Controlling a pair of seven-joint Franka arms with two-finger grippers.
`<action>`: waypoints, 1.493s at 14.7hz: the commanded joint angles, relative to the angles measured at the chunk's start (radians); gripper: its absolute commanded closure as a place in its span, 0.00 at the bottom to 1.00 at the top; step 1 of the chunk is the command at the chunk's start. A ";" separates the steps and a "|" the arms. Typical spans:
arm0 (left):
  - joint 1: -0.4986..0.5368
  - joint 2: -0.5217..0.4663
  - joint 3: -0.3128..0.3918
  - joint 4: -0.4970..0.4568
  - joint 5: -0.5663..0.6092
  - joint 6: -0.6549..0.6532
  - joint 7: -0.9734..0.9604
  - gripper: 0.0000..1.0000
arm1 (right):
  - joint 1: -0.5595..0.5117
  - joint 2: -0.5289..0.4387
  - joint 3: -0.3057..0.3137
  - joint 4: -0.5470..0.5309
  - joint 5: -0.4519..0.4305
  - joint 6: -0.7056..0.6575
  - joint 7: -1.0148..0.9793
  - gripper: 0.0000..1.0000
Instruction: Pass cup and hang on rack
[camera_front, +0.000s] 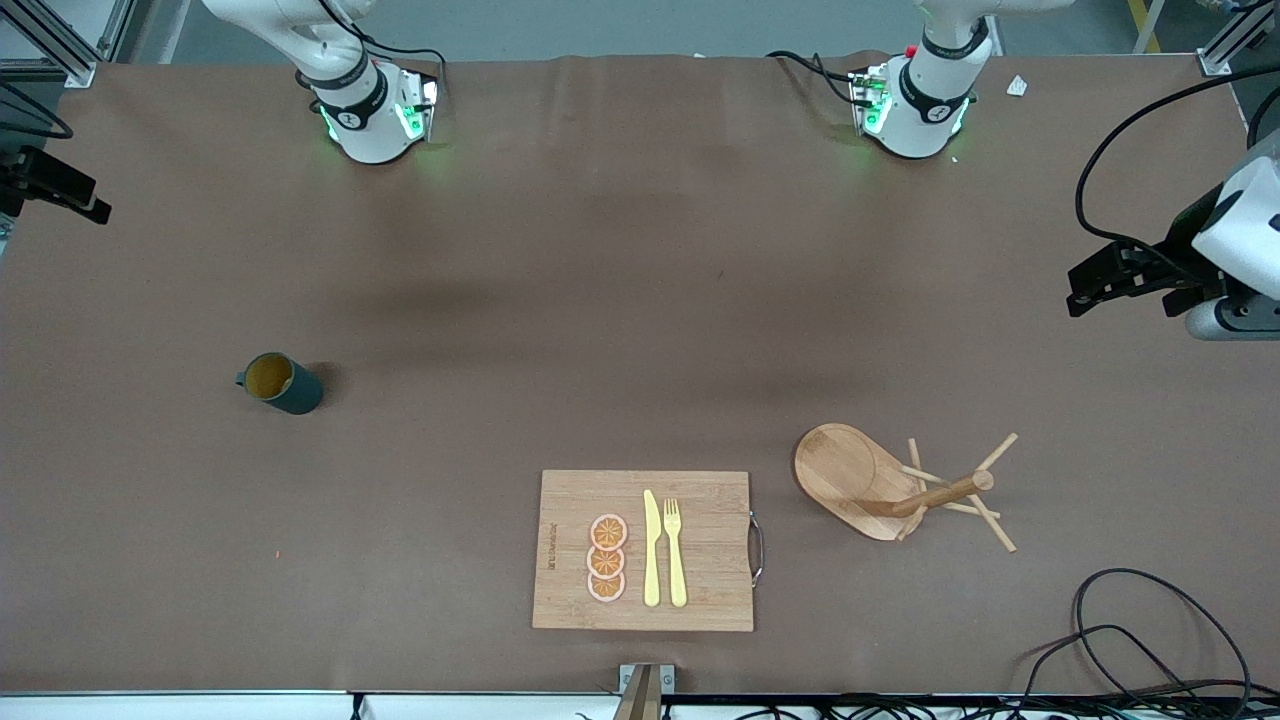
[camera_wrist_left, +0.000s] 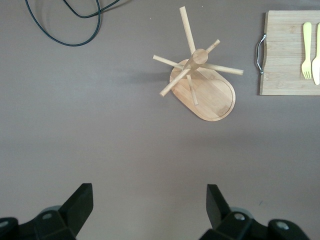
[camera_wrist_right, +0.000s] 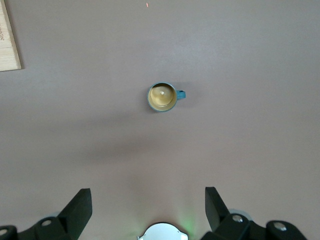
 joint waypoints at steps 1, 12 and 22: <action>-0.003 -0.005 0.006 -0.003 -0.013 0.006 0.002 0.00 | 0.001 -0.032 0.005 -0.031 -0.015 0.011 -0.009 0.00; -0.003 -0.005 0.005 -0.004 -0.011 0.008 0.009 0.00 | -0.015 0.040 -0.004 0.005 -0.016 0.005 0.005 0.00; -0.003 -0.005 0.005 -0.004 -0.011 0.006 0.009 0.00 | -0.041 0.258 -0.010 -0.235 0.010 0.456 -0.282 0.00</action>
